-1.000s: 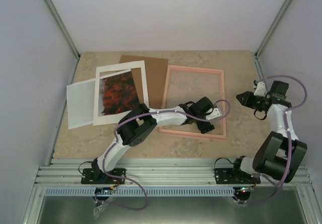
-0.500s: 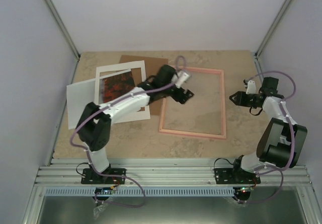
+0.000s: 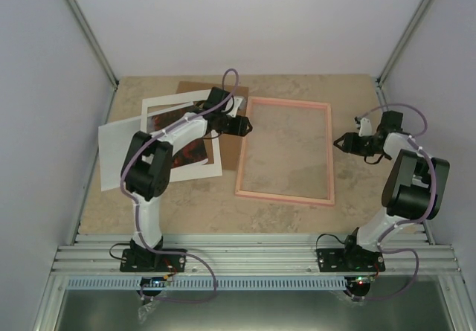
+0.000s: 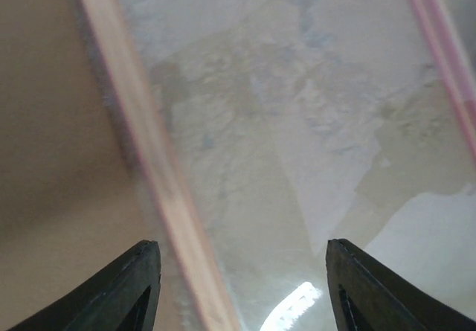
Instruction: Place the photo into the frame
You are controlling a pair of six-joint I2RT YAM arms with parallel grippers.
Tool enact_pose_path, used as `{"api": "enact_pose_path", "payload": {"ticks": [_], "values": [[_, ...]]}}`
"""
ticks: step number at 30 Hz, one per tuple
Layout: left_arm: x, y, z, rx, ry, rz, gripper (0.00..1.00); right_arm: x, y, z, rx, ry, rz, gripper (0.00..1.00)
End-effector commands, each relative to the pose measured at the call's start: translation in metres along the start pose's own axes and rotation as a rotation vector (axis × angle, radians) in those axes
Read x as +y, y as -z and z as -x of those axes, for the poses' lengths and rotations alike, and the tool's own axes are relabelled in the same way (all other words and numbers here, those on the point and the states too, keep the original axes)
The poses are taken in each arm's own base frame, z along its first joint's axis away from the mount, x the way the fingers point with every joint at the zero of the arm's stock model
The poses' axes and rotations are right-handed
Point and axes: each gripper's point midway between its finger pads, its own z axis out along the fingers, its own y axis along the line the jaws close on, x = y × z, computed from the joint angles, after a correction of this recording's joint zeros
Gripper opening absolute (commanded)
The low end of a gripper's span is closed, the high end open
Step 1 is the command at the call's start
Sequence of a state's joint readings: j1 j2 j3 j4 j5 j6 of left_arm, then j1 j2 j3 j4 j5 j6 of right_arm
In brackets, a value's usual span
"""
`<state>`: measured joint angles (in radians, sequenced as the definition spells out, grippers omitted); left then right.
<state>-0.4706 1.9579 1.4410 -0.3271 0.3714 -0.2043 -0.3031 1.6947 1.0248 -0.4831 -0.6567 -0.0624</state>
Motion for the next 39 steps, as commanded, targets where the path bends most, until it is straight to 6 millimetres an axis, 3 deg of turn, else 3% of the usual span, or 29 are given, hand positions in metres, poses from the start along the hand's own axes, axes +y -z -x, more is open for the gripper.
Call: {"api": "enact_pose_path", "payload": {"ticks": [1,3,14,22,31,39], "values": [[0.021,-0.022,-0.009,0.077,0.061,0.044,0.61,-0.002,-0.001,0.014,-0.030,0.023,-0.003,0.45],[0.032,-0.034,-0.013,0.107,0.071,0.076,0.53,-0.006,-0.006,0.010,-0.014,0.008,-0.008,0.46],[0.054,-0.061,-0.029,0.174,0.082,0.131,0.44,-0.015,-0.024,-0.004,0.039,-0.030,0.016,0.49],[0.042,-0.056,-0.033,0.155,0.114,0.065,0.29,-0.015,-0.031,-0.005,0.058,-0.035,0.052,0.50],[0.040,-0.061,-0.041,0.159,0.134,0.067,0.33,-0.031,-0.037,-0.020,0.094,-0.072,-0.021,0.52],[0.036,-0.053,-0.035,0.142,0.159,0.064,0.08,-0.029,-0.036,-0.024,0.091,-0.123,0.031,0.63]]}}
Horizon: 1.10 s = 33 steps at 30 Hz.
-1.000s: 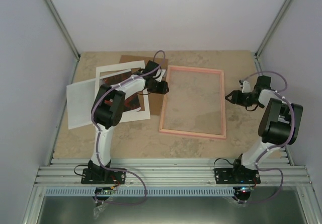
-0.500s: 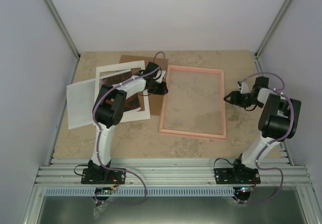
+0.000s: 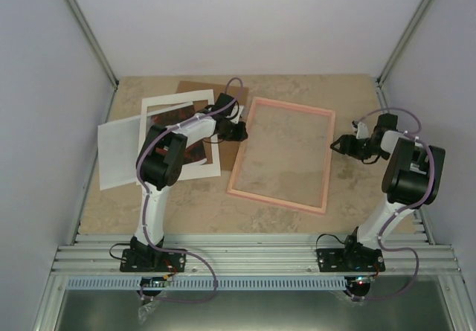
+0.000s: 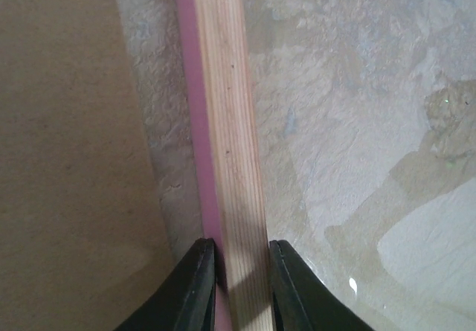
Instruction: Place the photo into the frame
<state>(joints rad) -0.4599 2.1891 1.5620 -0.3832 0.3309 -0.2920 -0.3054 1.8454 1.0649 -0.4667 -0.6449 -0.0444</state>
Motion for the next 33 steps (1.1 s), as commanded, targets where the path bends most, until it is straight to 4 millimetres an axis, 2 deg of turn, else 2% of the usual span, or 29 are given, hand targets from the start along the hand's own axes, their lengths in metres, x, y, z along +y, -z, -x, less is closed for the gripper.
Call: {"api": "enact_pose_path", "payload": {"ticks": [1,4,16,21,26,33], "values": [[-0.011,0.011,-0.002,0.004,0.008,-0.028,0.06,-0.006,-0.005,-0.011,0.017,-0.060,0.046,0.65],[-0.017,0.018,0.003,-0.009,0.017,-0.051,0.00,-0.008,-0.004,-0.013,0.013,-0.099,0.077,0.70],[-0.049,0.048,0.031,-0.104,0.060,-0.206,0.00,0.012,-0.001,-0.016,-0.005,-0.126,0.200,0.75],[-0.055,0.053,0.033,-0.112,0.072,-0.238,0.00,0.011,-0.006,-0.018,0.004,-0.168,0.217,0.74],[-0.057,0.056,0.034,-0.121,0.086,-0.266,0.00,0.010,-0.012,-0.021,0.017,-0.202,0.245,0.70],[-0.055,0.055,0.033,-0.125,0.096,-0.265,0.00,0.007,-0.019,-0.023,0.035,-0.228,0.263,0.54]]}}
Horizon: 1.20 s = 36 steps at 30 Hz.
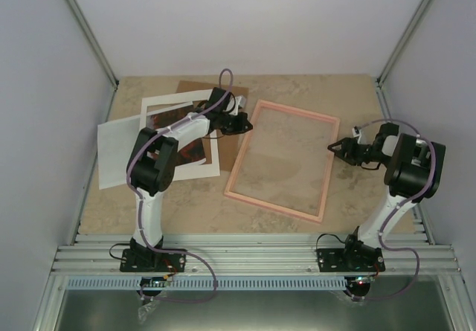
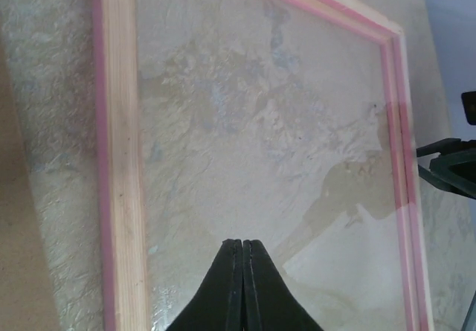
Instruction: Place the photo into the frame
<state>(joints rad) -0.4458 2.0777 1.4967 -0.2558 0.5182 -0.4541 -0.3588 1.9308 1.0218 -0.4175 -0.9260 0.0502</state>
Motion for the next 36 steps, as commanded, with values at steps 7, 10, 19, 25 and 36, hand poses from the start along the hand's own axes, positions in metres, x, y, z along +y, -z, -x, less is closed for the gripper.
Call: {"api": "enact_pose_path", "payload": {"ticks": [7,10,19,25,36], "values": [[0.022,0.003,0.002,0.002,-0.096,0.214,0.33,-0.016,0.009,-0.003,0.010,0.001,-0.135,0.55],[0.033,-0.006,-0.011,0.053,-0.137,0.291,0.40,-0.018,0.015,-0.006,0.000,0.004,-0.169,0.55],[0.048,-0.031,-0.039,0.133,-0.229,0.395,0.41,-0.023,0.027,-0.006,-0.022,0.016,-0.198,0.60],[0.059,-0.043,-0.045,0.168,-0.229,0.451,0.23,-0.025,0.033,-0.003,-0.037,0.012,-0.203,0.63],[0.010,0.002,0.006,0.034,-0.087,0.127,0.00,-0.022,0.086,0.042,-0.225,0.012,-0.172,0.68]]}}
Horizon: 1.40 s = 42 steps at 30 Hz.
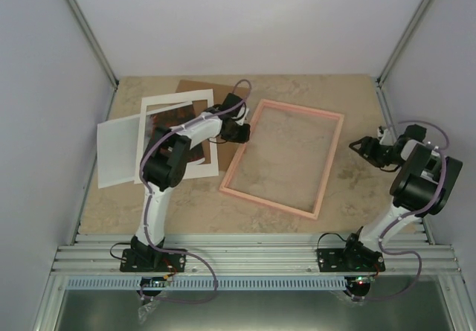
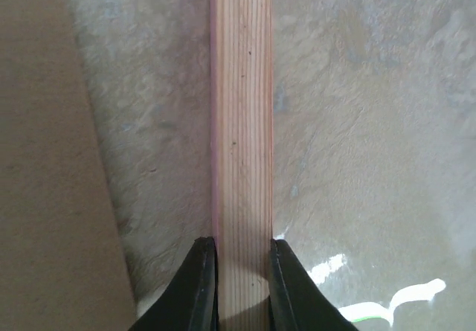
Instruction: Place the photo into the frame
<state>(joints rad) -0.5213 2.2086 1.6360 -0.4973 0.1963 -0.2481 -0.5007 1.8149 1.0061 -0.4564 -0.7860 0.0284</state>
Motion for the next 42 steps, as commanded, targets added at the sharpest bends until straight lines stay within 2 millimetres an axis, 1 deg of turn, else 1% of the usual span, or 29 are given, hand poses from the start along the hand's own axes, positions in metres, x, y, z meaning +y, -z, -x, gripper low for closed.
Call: {"api": "enact_pose_path", "payload": {"ticks": [1,3,5,7,10,12,15,18,21,24,27,29,30,32,34,36,40,42], "values": [[-0.018,0.054,0.039,-0.117,0.103,-0.238,0.00,0.006,0.024,0.027,-0.089,0.017,0.022,0.69],[-0.019,0.065,0.045,-0.150,0.117,-0.285,0.00,0.008,0.021,0.020,-0.071,-0.006,0.050,0.70],[-0.020,0.072,0.048,-0.173,0.129,-0.320,0.00,0.017,0.018,0.012,-0.059,-0.035,0.120,0.73],[-0.026,0.077,0.050,-0.177,0.137,-0.382,0.00,0.024,0.016,0.006,-0.053,-0.061,0.174,0.73],[-0.036,0.083,0.051,-0.171,0.152,-0.469,0.00,0.028,0.010,-0.001,-0.038,-0.070,0.192,0.72],[-0.045,0.088,0.051,-0.161,0.160,-0.547,0.00,0.033,0.006,-0.003,-0.027,-0.069,0.209,0.71],[-0.053,0.094,0.052,-0.155,0.181,-0.607,0.00,0.043,-0.003,-0.007,0.003,-0.067,0.241,0.71],[-0.057,0.095,0.051,-0.151,0.189,-0.642,0.00,0.060,-0.011,-0.011,0.036,-0.061,0.316,0.75],[-0.060,0.095,0.046,-0.136,0.186,-0.666,0.00,0.076,-0.014,-0.015,0.058,-0.064,0.384,0.81],[-0.061,0.096,0.041,-0.124,0.184,-0.680,0.00,0.077,-0.018,-0.019,0.071,-0.056,0.371,0.83],[-0.053,0.092,0.037,-0.116,0.216,-0.676,0.00,0.064,-0.024,-0.021,0.079,-0.048,0.297,0.81],[-0.044,0.089,0.036,-0.118,0.235,-0.657,0.00,0.051,-0.025,-0.016,0.076,-0.008,0.199,0.80],[-0.037,0.088,0.037,-0.126,0.239,-0.632,0.00,0.042,-0.023,-0.011,0.064,0.023,0.127,0.80],[-0.019,0.089,0.041,-0.142,0.224,-0.547,0.00,0.038,-0.019,-0.007,0.049,0.075,0.077,0.80],[0.013,0.091,0.043,-0.162,0.191,-0.381,0.00,0.040,-0.017,-0.007,0.049,0.099,0.071,0.79],[0.052,0.099,0.042,-0.176,0.165,-0.216,0.00,0.037,-0.015,-0.008,0.056,0.100,0.047,0.78],[0.130,0.124,0.034,-0.189,0.166,0.104,0.00,0.032,-0.011,-0.010,0.056,0.152,-0.011,0.77],[0.162,0.136,0.029,-0.197,0.196,0.216,0.00,0.027,-0.009,-0.012,0.062,0.154,-0.048,0.77]]}}
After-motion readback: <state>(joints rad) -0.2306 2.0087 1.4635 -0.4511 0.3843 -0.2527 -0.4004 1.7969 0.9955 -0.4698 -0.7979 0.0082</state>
